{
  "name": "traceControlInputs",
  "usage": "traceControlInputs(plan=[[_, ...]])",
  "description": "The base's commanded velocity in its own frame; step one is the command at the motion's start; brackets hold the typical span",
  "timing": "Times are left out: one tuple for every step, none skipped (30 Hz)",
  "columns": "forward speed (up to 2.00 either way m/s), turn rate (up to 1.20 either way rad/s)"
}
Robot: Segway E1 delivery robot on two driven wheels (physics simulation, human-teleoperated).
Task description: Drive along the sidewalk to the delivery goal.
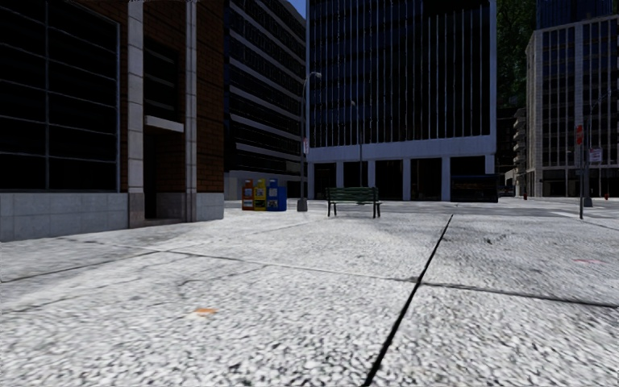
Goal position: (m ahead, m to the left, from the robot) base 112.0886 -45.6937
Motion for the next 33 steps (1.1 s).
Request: traceControlInputs(plan=[[2.00, 0.00], [2.00, 0.00], [2.00, 0.00], [2.00, 0.00], [2.00, 0.00], [2.00, 0.00], [2.00, 0.00], [2.00, 0.00], [2.00, 0.00], [2.00, 0.00], [2.00, 0.00], [2.00, 0.00], [2.00, 0.00], [2.00, 0.00], [2.00, 0.00], [2.00, 0.00], [2.00, 0.00], [2.00, 0.00], [2.00, 0.00], [2.00, 0.00], [2.00, 0.00], [2.00, 0.00], [2.00, 0.00], [2.00, 0.00], [2.00, 0.00], [2.00, 0.00], [2.00, 0.00], [2.00, 0.00], [2.00, 0.00], [2.00, 0.00], [2.00, 0.00], [2.00, 0.00], [2.00, 0.00]])
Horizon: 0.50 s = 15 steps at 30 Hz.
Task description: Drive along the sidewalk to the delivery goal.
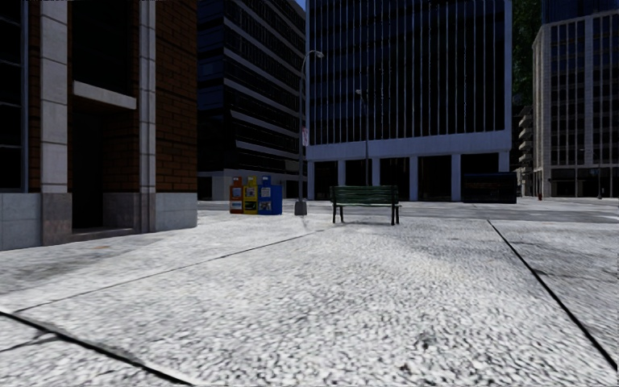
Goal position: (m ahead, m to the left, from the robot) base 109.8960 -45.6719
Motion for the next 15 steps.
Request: traceControlInputs(plan=[[2.00, 0.00], [2.00, 0.00], [2.00, 0.00], [2.00, 0.00], [2.00, 0.00], [2.00, 0.00], [2.00, 0.00], [2.00, 0.00], [2.00, 0.00], [2.00, 0.00], [2.00, 0.00], [2.00, 0.00], [2.00, 0.00], [2.00, 0.00], [2.00, 0.00]])
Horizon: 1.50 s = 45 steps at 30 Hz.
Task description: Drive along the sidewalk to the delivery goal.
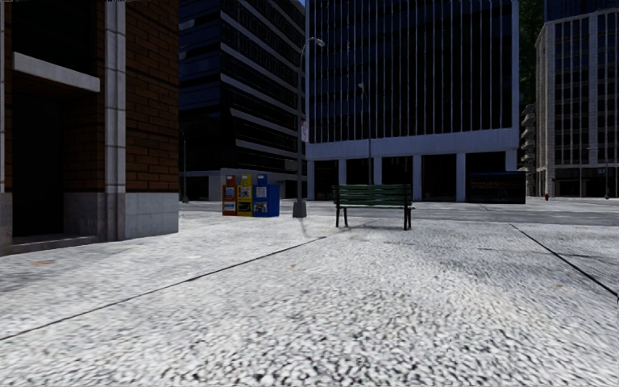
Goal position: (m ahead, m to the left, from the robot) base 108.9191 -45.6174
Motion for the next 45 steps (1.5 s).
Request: traceControlInputs(plan=[[2.00, 0.00], [2.00, 0.00], [2.00, 0.00], [2.00, 0.00], [2.00, 0.00], [2.00, 0.00], [2.00, 0.00], [2.00, 0.00], [2.00, 0.00], [2.00, 0.00], [2.00, 0.00], [2.00, 0.00], [2.00, 0.00], [2.00, 0.00], [2.00, 0.00], [2.00, 0.00], [2.00, 0.00], [2.00, 0.00], [2.00, 0.00], [2.00, 0.00], [2.00, 0.00], [2.00, 0.00], [2.00, 0.00], [2.00, 0.00], [2.00, 0.00], [2.00, 0.00], [2.00, 0.00], [2.00, 0.00], [2.00, 0.00], [2.00, 0.00], [2.00, 0.00], [2.00, 0.00], [2.00, 0.00], [2.00, 0.00], [2.00, 0.00], [2.00, 0.08], [2.00, 0.08], [2.00, 0.33], [2.00, 0.33], [2.00, 0.35], [2.00, 0.36], [2.00, 0.37], [2.00, 0.38], [2.00, 0.38], [2.00, 0.38]])
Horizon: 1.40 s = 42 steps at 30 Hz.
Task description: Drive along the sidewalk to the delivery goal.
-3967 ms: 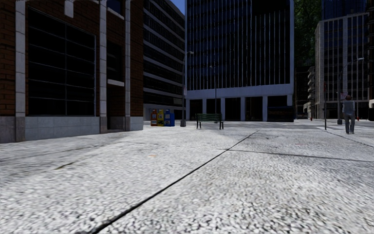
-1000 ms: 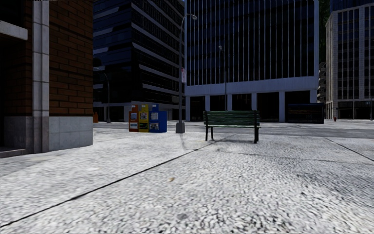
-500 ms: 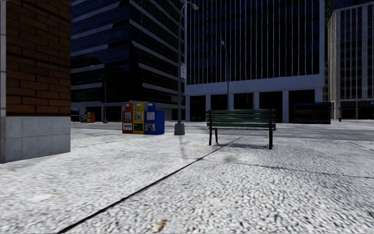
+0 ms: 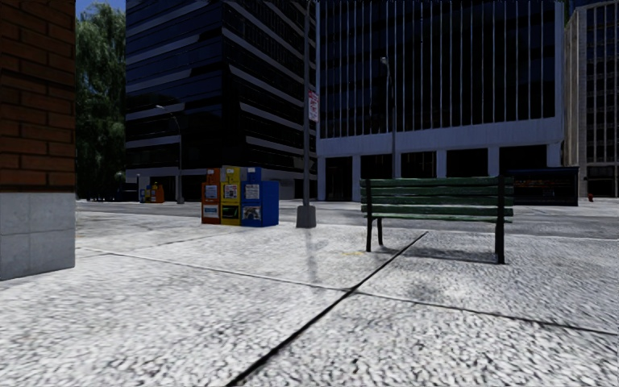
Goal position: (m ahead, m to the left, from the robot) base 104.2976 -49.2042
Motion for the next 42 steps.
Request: traceControlInputs(plan=[[2.00, 0.38], [2.00, 0.41], [2.00, 0.43], [2.00, 0.43], [2.00, 0.43], [2.00, 0.43], [2.00, 0.43], [2.00, 0.43], [2.00, 0.44], [2.00, 0.44], [2.00, 0.44], [2.00, 0.44], [2.00, 0.44], [2.00, 0.44], [2.00, 0.44], [2.00, 0.44], [2.00, 0.44], [2.00, 0.44], [2.00, 0.44], [2.00, 0.44], [2.00, 0.44], [2.00, 0.44], [2.00, 0.44], [2.00, 0.44], [2.00, 0.44], [2.00, 0.44], [2.00, 0.44], [2.00, 0.44], [2.00, 0.44], [2.00, 0.44], [2.00, 0.44], [2.00, 0.44], [2.00, 0.44], [2.00, 0.44], [2.00, 0.44], [2.00, 0.44], [2.00, 0.44], [2.00, 0.44], [2.00, 0.44], [2.00, 0.44], [2.00, 0.44], [2.00, 0.44]])
